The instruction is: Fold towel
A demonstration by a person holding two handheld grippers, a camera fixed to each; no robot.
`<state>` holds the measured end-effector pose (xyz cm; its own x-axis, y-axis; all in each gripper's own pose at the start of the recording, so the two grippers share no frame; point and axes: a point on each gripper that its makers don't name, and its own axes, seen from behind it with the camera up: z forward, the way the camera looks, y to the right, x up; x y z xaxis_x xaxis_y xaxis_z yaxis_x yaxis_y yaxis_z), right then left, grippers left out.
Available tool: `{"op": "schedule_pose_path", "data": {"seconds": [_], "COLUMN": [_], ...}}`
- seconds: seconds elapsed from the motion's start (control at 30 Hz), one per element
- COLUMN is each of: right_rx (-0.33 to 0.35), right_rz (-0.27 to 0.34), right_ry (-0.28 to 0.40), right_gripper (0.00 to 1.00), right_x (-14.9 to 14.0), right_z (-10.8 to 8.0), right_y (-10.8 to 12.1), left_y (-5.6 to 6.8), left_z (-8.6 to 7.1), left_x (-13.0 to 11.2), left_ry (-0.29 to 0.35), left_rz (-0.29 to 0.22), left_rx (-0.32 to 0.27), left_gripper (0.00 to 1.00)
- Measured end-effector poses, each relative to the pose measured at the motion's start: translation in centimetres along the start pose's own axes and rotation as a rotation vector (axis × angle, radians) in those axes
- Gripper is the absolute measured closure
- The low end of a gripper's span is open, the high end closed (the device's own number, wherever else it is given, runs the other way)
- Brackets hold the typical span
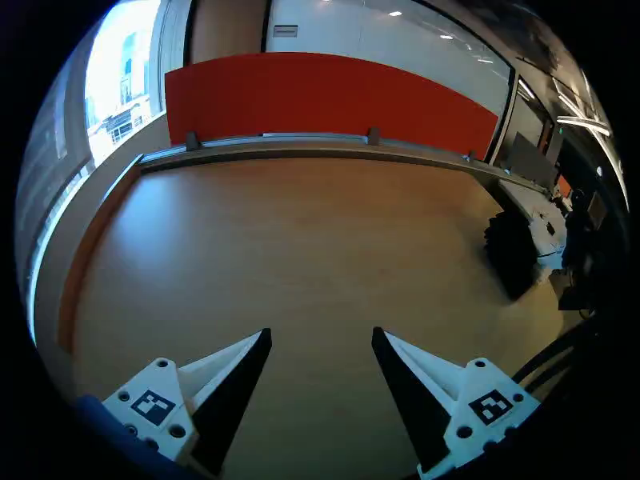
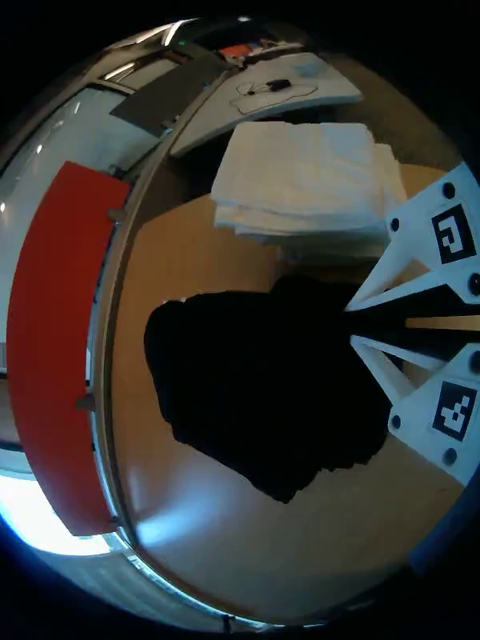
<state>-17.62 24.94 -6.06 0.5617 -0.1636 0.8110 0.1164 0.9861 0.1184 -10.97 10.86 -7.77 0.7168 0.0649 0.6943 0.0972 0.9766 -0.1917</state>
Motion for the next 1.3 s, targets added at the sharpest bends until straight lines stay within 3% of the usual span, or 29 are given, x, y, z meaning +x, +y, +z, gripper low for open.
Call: {"op": "schedule_pose_path", "data": {"seconds": [0.33, 0.83, 0.93, 1.07, 1.3], "right_rx": [-0.006, -0.025, -0.023, -0.021, 0.013], "right_rz": [0.003, 0.011, 0.02, 0.027, 0.033], "right_ry": [0.02, 0.068, 0.077, 0.092, 0.115], "right_gripper": [0.92, 0.72, 0.6, 0.29, 0.15], "right_x": [0.2, -0.1, -0.1, 0.0, 0.4], "right_z": [-0.2, -2.2, -2.6, -2.9, -3.8], "right_y": [0.0, -0.3, -0.5, -0.9, -2.6], "left_y": [0.1, 0.2, 0.3, 0.4, 0.3], "left_z": [0.0, -0.1, -0.1, -0.2, -0.4], "left_x": [0.1, 0.3, 0.3, 0.4, 0.5], "left_ry": [0.002, 0.008, 0.009, 0.012, 0.021], "left_rz": [0.001, 0.0, 0.001, 0.002, 0.0], "left_rx": [-0.001, -0.011, -0.014, -0.017, -0.019], "left_gripper": [0.06, 0.07, 0.07, 0.07, 0.07]}}
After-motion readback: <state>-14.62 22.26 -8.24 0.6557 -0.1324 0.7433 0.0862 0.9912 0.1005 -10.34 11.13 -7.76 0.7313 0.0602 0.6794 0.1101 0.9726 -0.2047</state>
